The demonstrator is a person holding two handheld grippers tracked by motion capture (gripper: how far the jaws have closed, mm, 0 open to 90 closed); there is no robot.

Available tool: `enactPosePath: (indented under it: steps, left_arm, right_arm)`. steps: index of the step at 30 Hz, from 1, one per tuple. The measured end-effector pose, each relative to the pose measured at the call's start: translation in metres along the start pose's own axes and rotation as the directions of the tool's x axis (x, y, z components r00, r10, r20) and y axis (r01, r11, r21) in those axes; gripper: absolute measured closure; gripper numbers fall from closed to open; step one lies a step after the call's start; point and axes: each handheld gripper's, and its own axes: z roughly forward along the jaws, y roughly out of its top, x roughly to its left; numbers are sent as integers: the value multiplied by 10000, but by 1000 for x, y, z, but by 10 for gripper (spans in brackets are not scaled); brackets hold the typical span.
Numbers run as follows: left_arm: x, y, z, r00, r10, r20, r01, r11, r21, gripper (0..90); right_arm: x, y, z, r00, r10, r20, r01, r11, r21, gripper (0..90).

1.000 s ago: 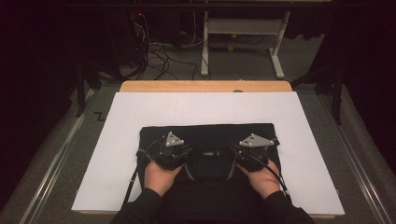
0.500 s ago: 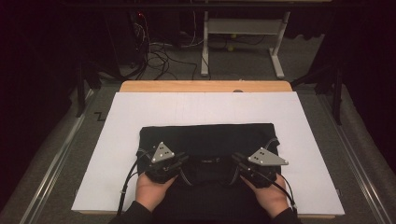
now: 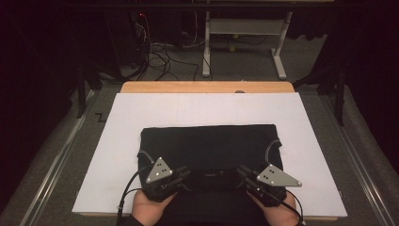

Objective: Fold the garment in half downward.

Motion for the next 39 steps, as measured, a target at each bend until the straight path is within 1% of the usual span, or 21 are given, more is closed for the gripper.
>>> enactPosePath:
  steps: [4, 6, 8, 15, 18, 21, 24, 27, 31, 32, 35, 38, 39]
  left_arm:
    - [-9, -4, -9, 9997, 216, 102, -216, 9997, -74, 707]
    - [-12, -7, -12, 9995, 223, 233, -223, 9997, -38, 706]
    - [-14, -9, -14, 9993, 125, 352, -125, 9999, 16, 700]
    - [-24, -17, -20, 9985, 175, 524, -177, 9998, 37, 699]
    - [-27, -23, -21, 9975, 83, 708, -91, 9999, 110, 687]
    - [-30, -27, -22, 9971, 124, 754, -143, 9996, 254, 686]
    - [-34, -30, -23, 9965, 214, 808, -237, 9993, 286, 654]
    - [-37, -30, -25, 9978, 260, 616, -271, 9995, 168, 574]
    - [-35, -30, -28, 9982, 176, 579, -179, 9998, 47, 529]
    - [-33, -30, -28, 9987, 154, 490, -155, 9999, 25, 512]
    - [-25, -32, -29, 9994, -27, 337, 28, 10000, -41, 483]
    - [-16, -32, -32, 9998, -92, 166, 96, 9997, -225, 465]
    - [-14, -32, -34, 9997, -152, 172, 158, 9993, -326, 464]
  right_arm:
    - [5, -4, -12, 9999, -20, -171, 17, 9998, -180, 805]
    - [8, -5, -17, 9997, -60, -226, 55, 9998, -210, 805]
    - [10, -7, -22, 9996, -122, -239, 117, 9997, -198, 805]
    - [17, -14, -34, 9994, -148, -327, 143, 9998, -143, 802]
    - [20, -16, -38, 9990, -221, -401, 216, 9997, -105, 802]
    - [24, -19, -42, 9984, -267, -498, 265, 9996, -28, 792]
    - [26, -22, -47, 9981, -229, -570, 228, 9997, -23, 763]
    - [23, -24, -51, 9982, -14, -592, 5, 9999, -155, 731]
    - [16, -26, -53, 9989, 240, -402, -249, 9995, -217, 688]
    - [14, -26, -53, 9991, 271, -325, -279, 9994, -227, 676]
    - [9, -28, -51, 9993, 361, -125, -362, 9993, -125, 654]
    - [2, -31, -47, 9988, 497, 20, -497, 9988, -41, 642]
    - [0, -31, -46, 9985, 548, 92, -548, 9985, -9, 638]
